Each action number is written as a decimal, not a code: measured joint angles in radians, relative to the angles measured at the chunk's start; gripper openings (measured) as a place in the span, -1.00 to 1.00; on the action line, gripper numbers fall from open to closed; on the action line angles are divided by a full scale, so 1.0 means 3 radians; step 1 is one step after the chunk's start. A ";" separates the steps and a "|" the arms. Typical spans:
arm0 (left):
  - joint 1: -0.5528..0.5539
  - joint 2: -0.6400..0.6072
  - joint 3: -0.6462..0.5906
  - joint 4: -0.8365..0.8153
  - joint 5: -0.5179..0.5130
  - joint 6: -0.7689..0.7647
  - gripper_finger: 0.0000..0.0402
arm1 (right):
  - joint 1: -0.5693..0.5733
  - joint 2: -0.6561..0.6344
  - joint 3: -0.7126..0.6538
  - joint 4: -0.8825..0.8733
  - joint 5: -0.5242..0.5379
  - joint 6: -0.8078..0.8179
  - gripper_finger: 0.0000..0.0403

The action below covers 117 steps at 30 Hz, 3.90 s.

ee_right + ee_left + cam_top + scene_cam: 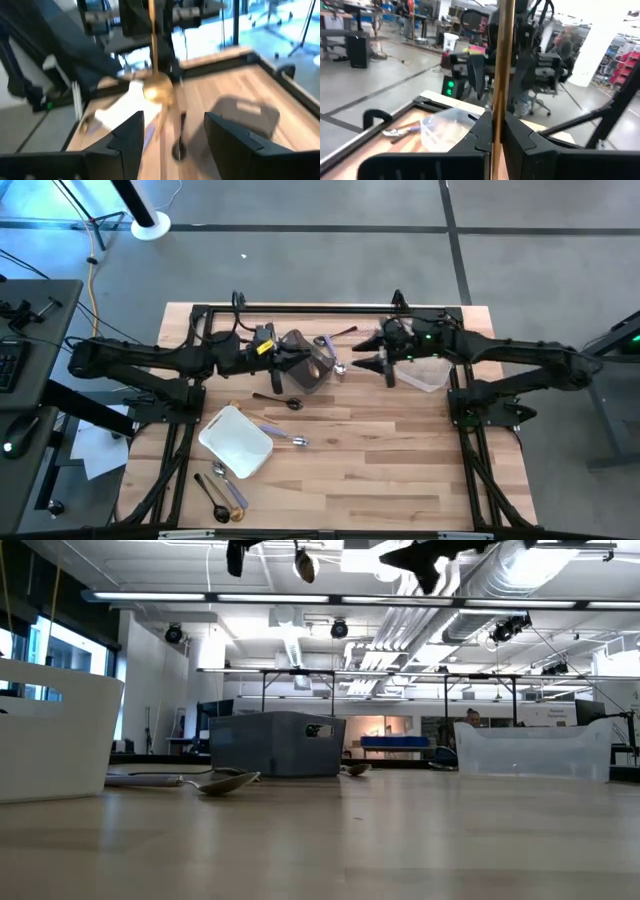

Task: Sort silverware by color (type)
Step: Put the top left gold spoon into the white bin

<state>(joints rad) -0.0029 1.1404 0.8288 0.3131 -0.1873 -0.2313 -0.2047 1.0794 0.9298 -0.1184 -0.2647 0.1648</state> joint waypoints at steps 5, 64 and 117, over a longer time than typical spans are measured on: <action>-0.0243 -0.0005 -0.0027 0.0012 -0.0244 -0.0181 -0.96 | 0.0141 -0.0456 -0.0099 -0.0377 0.0099 -0.0055 -0.08; -0.0418 -0.1310 -0.0224 -0.1137 -0.0627 0.0611 -0.96 | 0.0271 -0.0782 -0.0206 -0.0055 0.0610 -0.0115 -0.09; -0.1977 0.0407 0.0793 -0.4555 -0.0157 -0.0889 -0.96 | 0.0271 -0.0781 -0.0206 -0.0118 0.0686 -0.0328 -1.00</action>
<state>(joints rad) -0.5959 1.2626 1.0668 -1.0535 -0.2345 -0.4980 -0.1234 0.8452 0.8680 -0.1539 -0.0590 0.0663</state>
